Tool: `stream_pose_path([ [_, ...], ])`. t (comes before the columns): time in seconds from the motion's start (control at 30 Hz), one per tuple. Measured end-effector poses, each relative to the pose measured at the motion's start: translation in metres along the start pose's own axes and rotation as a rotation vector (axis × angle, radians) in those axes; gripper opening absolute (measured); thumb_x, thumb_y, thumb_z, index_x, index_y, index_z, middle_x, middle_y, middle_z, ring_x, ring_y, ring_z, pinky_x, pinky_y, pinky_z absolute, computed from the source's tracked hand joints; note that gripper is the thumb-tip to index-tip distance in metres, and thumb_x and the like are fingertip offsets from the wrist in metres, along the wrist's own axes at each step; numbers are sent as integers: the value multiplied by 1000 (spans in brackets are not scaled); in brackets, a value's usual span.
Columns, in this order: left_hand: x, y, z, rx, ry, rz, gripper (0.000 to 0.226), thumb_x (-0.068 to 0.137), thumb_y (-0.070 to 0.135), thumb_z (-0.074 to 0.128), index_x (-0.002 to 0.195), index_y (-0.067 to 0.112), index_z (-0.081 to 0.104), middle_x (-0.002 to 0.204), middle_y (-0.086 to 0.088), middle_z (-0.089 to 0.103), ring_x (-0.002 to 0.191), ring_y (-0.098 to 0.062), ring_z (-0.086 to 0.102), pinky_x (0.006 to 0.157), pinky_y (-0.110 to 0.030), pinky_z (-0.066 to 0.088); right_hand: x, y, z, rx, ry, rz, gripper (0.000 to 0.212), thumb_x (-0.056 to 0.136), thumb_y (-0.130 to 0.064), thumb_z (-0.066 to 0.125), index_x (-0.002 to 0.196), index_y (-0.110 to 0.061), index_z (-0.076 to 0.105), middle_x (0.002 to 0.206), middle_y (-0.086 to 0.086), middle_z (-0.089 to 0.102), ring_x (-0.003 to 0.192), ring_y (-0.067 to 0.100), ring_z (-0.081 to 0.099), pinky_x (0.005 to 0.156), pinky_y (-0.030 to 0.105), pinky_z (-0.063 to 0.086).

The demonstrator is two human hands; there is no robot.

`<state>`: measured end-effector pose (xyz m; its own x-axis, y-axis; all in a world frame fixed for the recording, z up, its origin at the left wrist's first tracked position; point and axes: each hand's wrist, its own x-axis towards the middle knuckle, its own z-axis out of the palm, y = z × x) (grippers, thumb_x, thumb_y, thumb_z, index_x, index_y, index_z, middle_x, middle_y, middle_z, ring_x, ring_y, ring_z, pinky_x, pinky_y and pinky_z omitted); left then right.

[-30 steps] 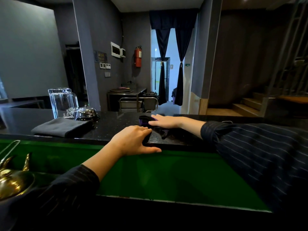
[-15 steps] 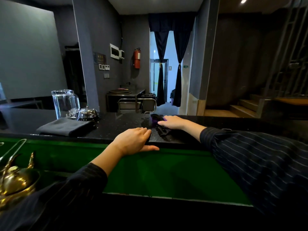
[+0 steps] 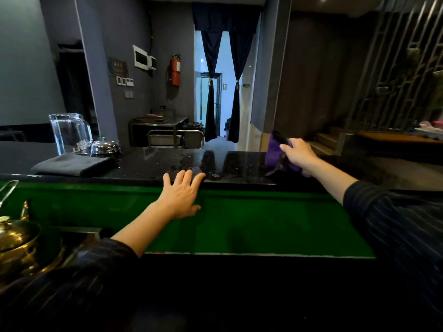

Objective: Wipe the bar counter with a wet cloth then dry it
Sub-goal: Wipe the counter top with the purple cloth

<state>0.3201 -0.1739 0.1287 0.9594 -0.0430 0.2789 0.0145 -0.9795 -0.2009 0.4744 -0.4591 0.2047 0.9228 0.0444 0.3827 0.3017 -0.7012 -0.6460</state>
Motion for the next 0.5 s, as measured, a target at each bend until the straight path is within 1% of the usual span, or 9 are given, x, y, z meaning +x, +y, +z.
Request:
stream_pose_path([
  [0.03, 1, 2, -2, 9, -34, -1, 94, 85, 51, 56, 151, 22, -4, 158, -13, 7, 147, -31, 5, 112, -64, 9, -8, 9, -1, -103, 4, 1, 29, 97, -29, 48, 104, -4, 62, 105, 18, 64, 105, 33, 59, 76, 33, 37],
  [0.07, 1, 3, -2, 4, -66, -2, 96, 84, 51, 58, 151, 23, -6, 158, -13, 5, 147, -31, 3, 111, -64, 8, -16, 16, 2, -179, -55, 11, 34, 98, -33, 45, 113, -7, 60, 117, 19, 63, 113, 34, 56, 80, 32, 38],
  [0.1, 2, 3, -2, -11, -87, -4, 97, 84, 50, 58, 151, 24, -7, 159, -12, 3, 148, -30, 1, 112, -64, 6, -23, 20, 7, -250, -161, 19, 41, 99, -39, 40, 126, -12, 55, 132, 17, 57, 123, 35, 51, 88, 33, 39],
  [0.13, 2, 2, -1, -33, -102, -7, 97, 84, 50, 59, 150, 26, -7, 160, -11, 1, 148, -30, -1, 113, -64, 5, -29, 20, 13, -327, -268, 32, 49, 99, -46, 33, 139, -21, 45, 145, 13, 46, 133, 35, 42, 101, 38, 36],
  [0.17, 3, 2, -1, -52, -112, -10, 97, 83, 49, 60, 150, 26, -7, 160, -10, 0, 148, -29, -2, 113, -64, 3, -30, 18, 19, -395, -339, 53, 54, 99, -52, 27, 147, -29, 33, 154, 9, 34, 141, 36, 31, 111, 44, 27],
  [0.2, 3, 1, -2, -66, -119, -11, 97, 83, 49, 60, 150, 27, -7, 160, -10, 0, 148, -28, -3, 113, -63, 2, -31, 12, 24, -442, -375, 80, 57, 98, -55, 22, 150, -33, 25, 159, 8, 25, 144, 36, 22, 115, 48, 19],
  [0.27, 6, 0, -2, -85, -125, -10, 98, 82, 48, 62, 150, 27, -5, 160, -7, 0, 148, -27, -2, 114, -63, 1, -28, -3, 37, -484, -394, 102, 61, 96, -57, 18, 151, -32, 21, 160, 11, 19, 146, 37, 16, 116, 51, 13],
  [0.43, 6, 1, -2, -103, -105, -26, 99, 79, 45, 65, 150, 27, -2, 159, -4, 4, 148, -24, 1, 115, -59, 1, -39, -57, 86, -546, -396, 35, 62, 96, -57, 21, 147, -25, 32, 157, 20, 21, 143, 41, 18, 117, 54, 14],
  [0.5, 6, 2, -3, -111, -110, -33, 99, 79, 41, 65, 151, 26, -2, 159, -3, 4, 148, -23, 1, 115, -57, 0, -45, -78, 104, -544, -412, -16, 60, 96, -55, 22, 146, -24, 33, 157, 21, 22, 143, 42, 19, 116, 55, 14],
])
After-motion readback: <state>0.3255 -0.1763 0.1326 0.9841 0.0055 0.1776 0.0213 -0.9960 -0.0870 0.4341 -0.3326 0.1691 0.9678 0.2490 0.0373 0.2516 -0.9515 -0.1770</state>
